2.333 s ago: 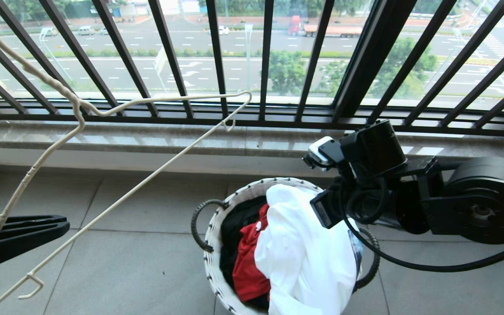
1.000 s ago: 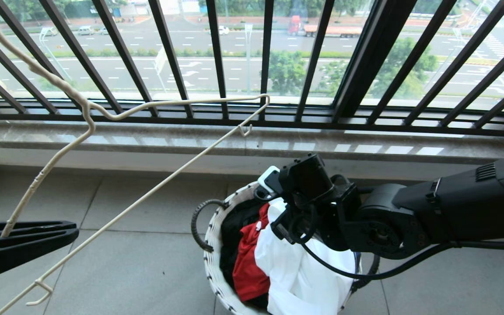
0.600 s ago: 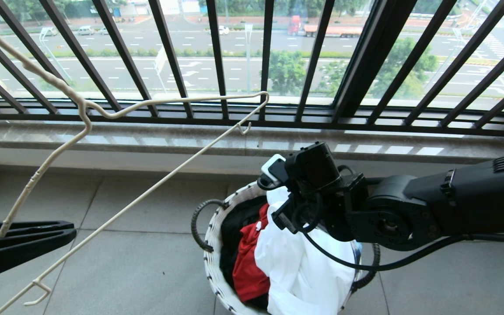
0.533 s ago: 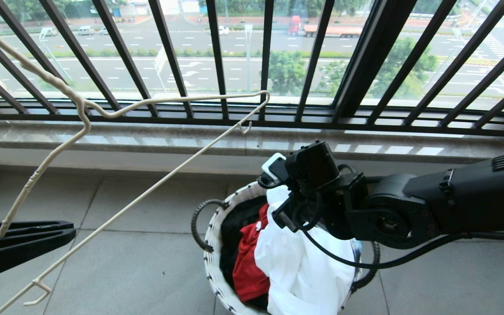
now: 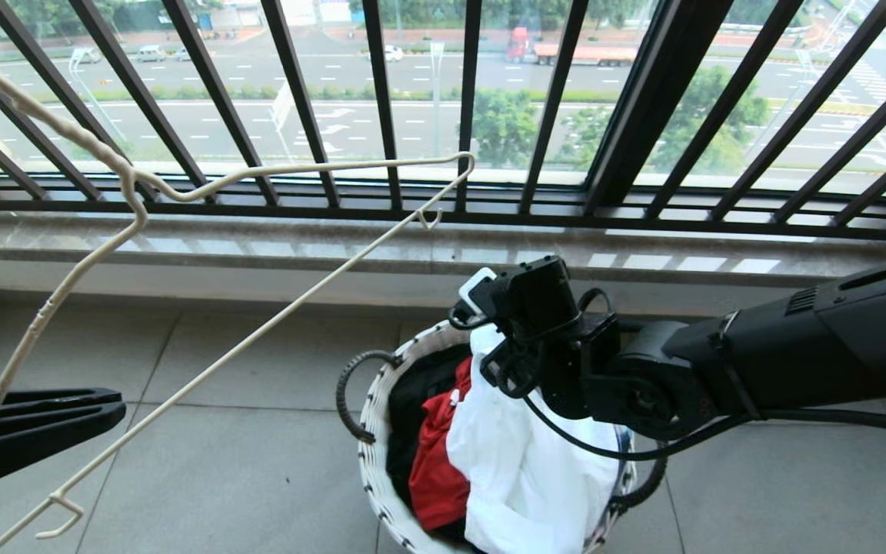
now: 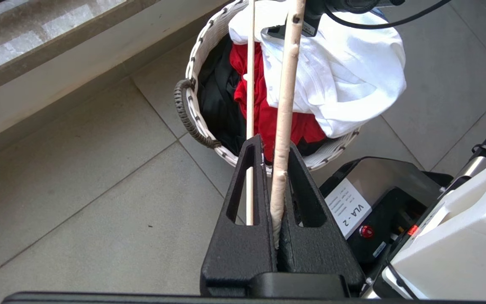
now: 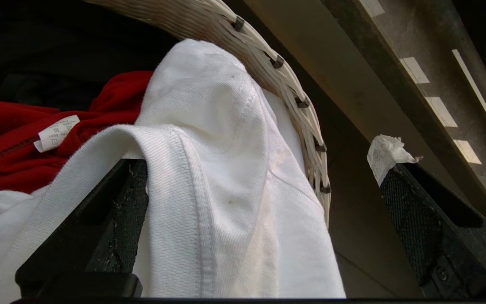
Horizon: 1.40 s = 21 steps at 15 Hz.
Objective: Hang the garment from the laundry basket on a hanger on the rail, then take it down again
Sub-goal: Pick up clothes from the basket
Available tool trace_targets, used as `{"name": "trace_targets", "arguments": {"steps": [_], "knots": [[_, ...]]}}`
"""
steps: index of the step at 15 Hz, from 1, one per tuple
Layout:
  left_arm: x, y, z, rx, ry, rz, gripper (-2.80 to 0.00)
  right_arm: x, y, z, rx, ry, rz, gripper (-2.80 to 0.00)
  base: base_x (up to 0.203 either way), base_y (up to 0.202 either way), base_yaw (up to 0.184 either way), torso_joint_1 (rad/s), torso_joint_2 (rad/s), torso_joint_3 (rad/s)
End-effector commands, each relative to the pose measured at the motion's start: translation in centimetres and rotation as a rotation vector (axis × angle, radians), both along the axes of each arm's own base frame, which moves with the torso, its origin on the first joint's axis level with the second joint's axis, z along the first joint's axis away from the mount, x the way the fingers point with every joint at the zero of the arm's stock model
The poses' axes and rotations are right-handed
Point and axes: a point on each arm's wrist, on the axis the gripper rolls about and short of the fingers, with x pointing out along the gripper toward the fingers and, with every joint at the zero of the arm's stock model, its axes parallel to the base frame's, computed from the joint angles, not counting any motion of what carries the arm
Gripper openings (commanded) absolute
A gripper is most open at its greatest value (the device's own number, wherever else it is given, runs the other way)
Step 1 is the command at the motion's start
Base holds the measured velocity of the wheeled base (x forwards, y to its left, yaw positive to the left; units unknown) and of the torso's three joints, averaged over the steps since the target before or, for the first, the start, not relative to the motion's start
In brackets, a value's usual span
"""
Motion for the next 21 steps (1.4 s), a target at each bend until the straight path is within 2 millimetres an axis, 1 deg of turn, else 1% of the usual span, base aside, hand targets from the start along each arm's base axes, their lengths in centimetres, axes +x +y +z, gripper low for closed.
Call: {"name": "trace_targets", "arguments": {"steps": [1,2,4,7,8,9,11,16,21], "knots": [[-0.2,0.0,0.0,0.000,-0.004,-0.002,-2.80,0.0,-0.1,-0.7,-0.023,0.011,-0.012,0.00,0.000,0.000,0.000,0.000,0.00,0.000],[-0.2,0.0,0.0,-0.001,-0.005,-0.003,-2.80,-0.1,-0.1,-0.5,-0.019,-0.001,-0.019,0.00,0.000,0.000,0.000,0.000,0.00,0.000],[-0.3,0.1,0.1,-0.001,-0.009,-0.003,-2.80,0.0,-0.2,0.9,0.027,-0.064,-0.032,0.00,0.000,0.000,0.000,0.000,0.00,0.000],[-0.4,0.1,0.1,-0.002,-0.012,-0.003,-2.80,-0.4,-1.3,3.6,0.087,-0.143,-0.056,0.00,0.000,0.000,0.000,0.000,0.00,0.000],[-0.4,0.1,0.1,-0.002,-0.014,-0.003,-2.80,-0.4,-1.6,4.3,0.109,-0.169,-0.064,0.00,0.000,0.000,0.000,0.000,0.00,0.000],[-0.5,0.1,0.1,-0.001,-0.016,-0.004,-2.80,-0.3,-1.9,4.6,0.119,-0.180,-0.072,0.00,0.000,0.000,0.000,0.000,0.00,0.000],[-0.5,0.1,0.1,-0.001,-0.016,-0.004,-2.80,-0.3,-1.9,4.2,0.113,-0.170,-0.073,0.00,0.000,0.000,0.000,0.000,0.00,0.000],[-0.4,0.1,0.1,0.000,-0.016,-0.004,-2.80,0.2,-1.4,2.0,0.077,-0.125,-0.071,0.00,0.000,0.000,0.000,0.000,0.00,0.000],[-0.4,0.1,0.1,0.000,-0.015,-0.004,-2.80,0.7,-1.2,1.0,0.062,-0.109,-0.072,0.00,0.000,0.000,0.000,0.000,0.00,0.000]]}}
